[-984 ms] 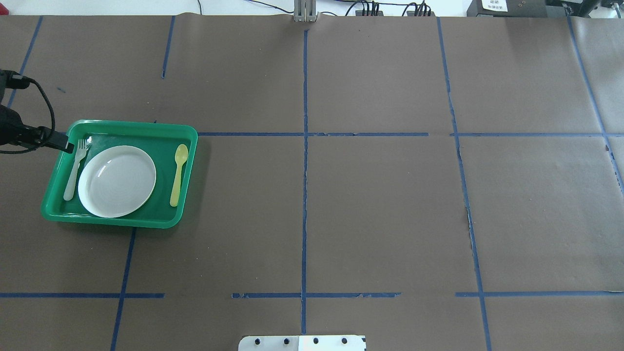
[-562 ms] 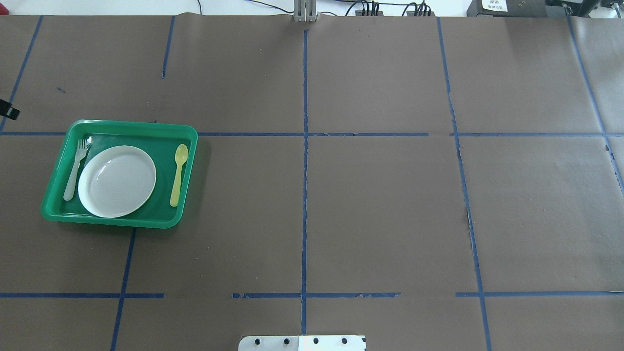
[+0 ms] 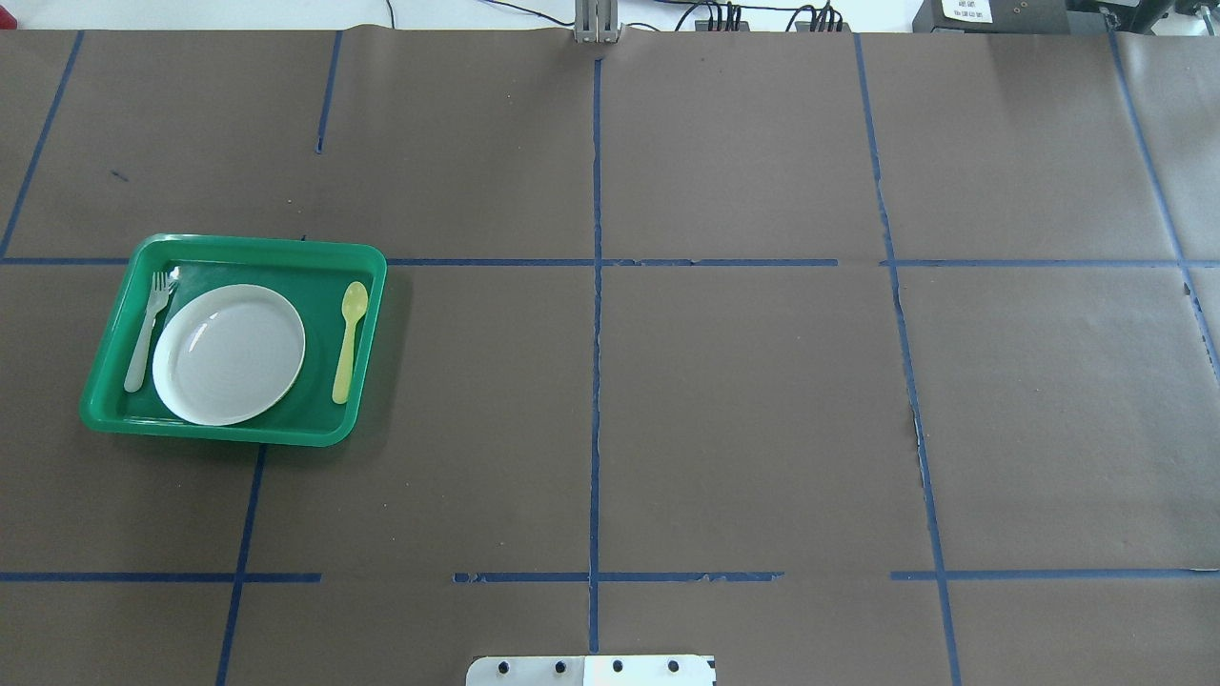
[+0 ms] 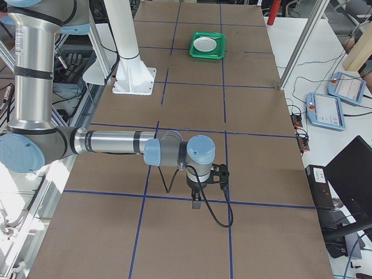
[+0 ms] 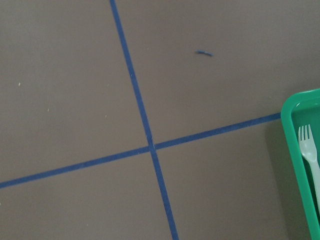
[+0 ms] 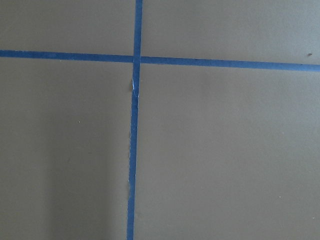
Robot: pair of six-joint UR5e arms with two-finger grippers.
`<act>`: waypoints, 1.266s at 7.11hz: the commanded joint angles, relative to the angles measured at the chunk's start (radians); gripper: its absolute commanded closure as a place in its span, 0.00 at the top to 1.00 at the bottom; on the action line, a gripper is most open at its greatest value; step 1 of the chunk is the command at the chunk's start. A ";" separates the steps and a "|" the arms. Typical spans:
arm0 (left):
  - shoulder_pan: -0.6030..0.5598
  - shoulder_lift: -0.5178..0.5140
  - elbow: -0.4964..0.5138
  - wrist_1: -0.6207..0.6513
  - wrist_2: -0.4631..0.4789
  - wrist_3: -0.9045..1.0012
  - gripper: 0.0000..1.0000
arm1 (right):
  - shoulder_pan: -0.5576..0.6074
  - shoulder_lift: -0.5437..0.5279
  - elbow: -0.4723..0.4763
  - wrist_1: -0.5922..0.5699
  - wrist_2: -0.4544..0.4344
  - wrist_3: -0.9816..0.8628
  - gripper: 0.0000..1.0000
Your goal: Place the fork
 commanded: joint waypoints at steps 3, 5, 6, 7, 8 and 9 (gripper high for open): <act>-0.028 0.064 0.010 0.083 -0.032 0.004 1.00 | 0.000 0.000 0.000 0.000 0.000 0.001 1.00; -0.028 0.075 0.010 0.083 -0.030 0.004 1.00 | 0.000 0.000 0.000 0.000 0.000 0.000 1.00; -0.028 0.075 0.011 0.083 -0.030 0.006 1.00 | 0.000 0.000 0.000 0.000 0.000 0.001 1.00; -0.028 0.075 0.011 0.083 -0.030 0.006 1.00 | 0.000 0.000 0.000 0.000 0.000 0.001 1.00; -0.030 0.075 0.011 0.083 -0.030 0.004 1.00 | 0.000 0.000 0.000 0.000 0.000 0.000 1.00; -0.030 0.075 0.011 0.083 -0.030 0.004 1.00 | 0.000 0.000 0.000 0.000 0.000 0.001 1.00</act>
